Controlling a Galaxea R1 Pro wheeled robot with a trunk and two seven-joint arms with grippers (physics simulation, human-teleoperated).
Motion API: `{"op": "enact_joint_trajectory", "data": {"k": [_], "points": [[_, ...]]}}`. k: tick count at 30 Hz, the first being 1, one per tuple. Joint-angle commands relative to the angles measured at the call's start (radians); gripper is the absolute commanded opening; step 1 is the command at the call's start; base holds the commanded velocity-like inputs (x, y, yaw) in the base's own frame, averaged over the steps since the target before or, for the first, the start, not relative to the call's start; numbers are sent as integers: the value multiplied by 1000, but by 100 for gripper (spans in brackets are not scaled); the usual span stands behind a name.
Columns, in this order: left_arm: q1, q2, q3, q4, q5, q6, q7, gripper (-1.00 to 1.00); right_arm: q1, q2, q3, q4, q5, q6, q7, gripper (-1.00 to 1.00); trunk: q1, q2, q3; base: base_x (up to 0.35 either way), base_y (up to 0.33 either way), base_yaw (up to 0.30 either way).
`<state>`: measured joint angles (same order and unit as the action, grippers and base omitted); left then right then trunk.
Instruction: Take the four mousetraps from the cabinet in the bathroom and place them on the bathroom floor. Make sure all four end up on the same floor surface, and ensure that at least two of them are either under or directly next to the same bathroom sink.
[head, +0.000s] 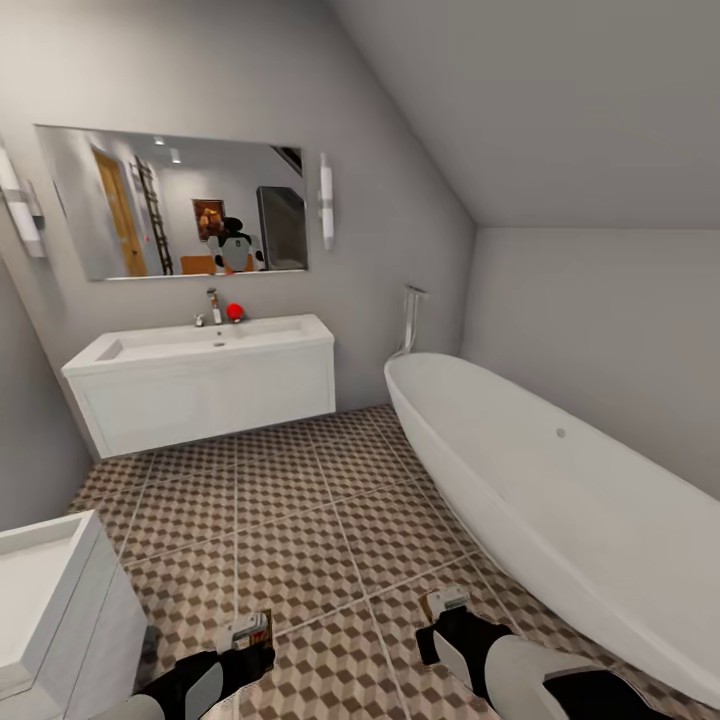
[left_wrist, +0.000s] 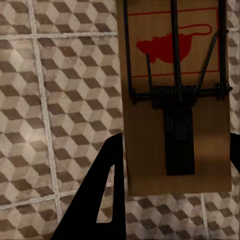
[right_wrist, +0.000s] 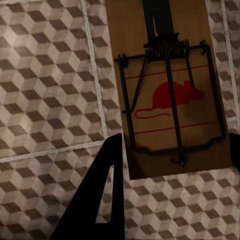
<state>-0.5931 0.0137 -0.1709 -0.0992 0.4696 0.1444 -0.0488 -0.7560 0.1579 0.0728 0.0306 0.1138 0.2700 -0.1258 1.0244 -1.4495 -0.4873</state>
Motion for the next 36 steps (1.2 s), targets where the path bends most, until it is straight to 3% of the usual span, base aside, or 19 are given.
{"op": "enact_joint_trajectory", "data": {"k": [1,7,29,36], "points": [[0,0,-9,-1,9,4,1,-100,-2,0,7,2,6,4,2,-100,1,-1,-1,321,0,0],[0,1,-8,6,13,-3,0,-100,-1,0,7,2,5,2,3,-100,1,-1,-1,322,0,96],[0,4,-7,13,20,-6,1,-100,-1,0,7,3,4,-8,3,-100,1,-1,-1,322,0,274],[0,2,-8,11,16,-6,1,-100,-2,1,7,3,4,-8,3,-100,1,-1,-1,323,0,81]]}}
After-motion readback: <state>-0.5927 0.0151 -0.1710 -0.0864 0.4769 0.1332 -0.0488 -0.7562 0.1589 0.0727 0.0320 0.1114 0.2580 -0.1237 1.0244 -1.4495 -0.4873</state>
